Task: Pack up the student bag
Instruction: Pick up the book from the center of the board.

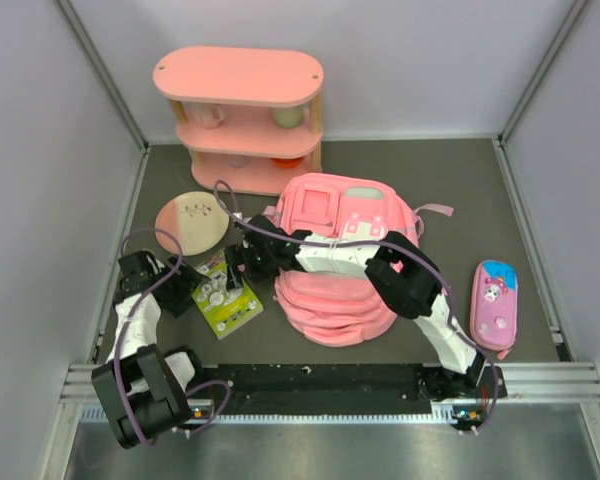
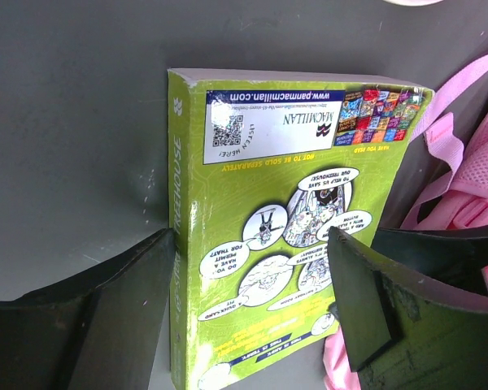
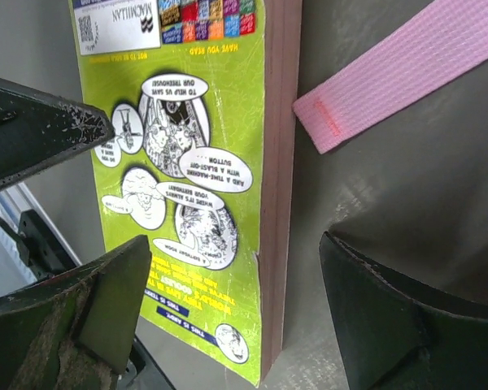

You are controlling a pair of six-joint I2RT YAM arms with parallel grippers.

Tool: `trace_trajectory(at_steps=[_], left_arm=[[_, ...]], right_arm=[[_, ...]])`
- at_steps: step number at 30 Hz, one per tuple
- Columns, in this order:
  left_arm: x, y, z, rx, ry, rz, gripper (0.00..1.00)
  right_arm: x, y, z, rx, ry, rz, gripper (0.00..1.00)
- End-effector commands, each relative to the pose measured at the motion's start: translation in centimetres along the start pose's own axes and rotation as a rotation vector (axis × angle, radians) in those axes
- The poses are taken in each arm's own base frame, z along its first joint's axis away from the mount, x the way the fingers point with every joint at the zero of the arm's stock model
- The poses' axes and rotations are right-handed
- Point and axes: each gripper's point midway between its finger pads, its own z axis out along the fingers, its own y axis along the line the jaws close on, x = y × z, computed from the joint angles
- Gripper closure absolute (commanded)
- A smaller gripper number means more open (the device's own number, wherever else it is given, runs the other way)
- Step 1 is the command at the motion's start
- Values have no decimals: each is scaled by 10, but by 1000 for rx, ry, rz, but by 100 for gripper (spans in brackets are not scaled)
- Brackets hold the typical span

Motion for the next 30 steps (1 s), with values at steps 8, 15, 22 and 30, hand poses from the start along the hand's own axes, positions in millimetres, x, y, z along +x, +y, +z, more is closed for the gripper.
trace_trajectory(at_steps=[8, 15, 22, 30], left_arm=[[-1, -20, -4, 101, 2, 10, 21], [1, -30, -6, 165, -11, 15, 22], [3, -31, -6, 179, -6, 10, 22], [8, -30, -5, 184, 3, 5, 23]], right_arm=[[16, 28, -1, -135, 90, -34, 30], [-2, 52, -20, -221, 47, -67, 48], [-9, 61, -24, -256, 20, -11, 53], [-20, 68, -27, -288, -51, 57, 63]])
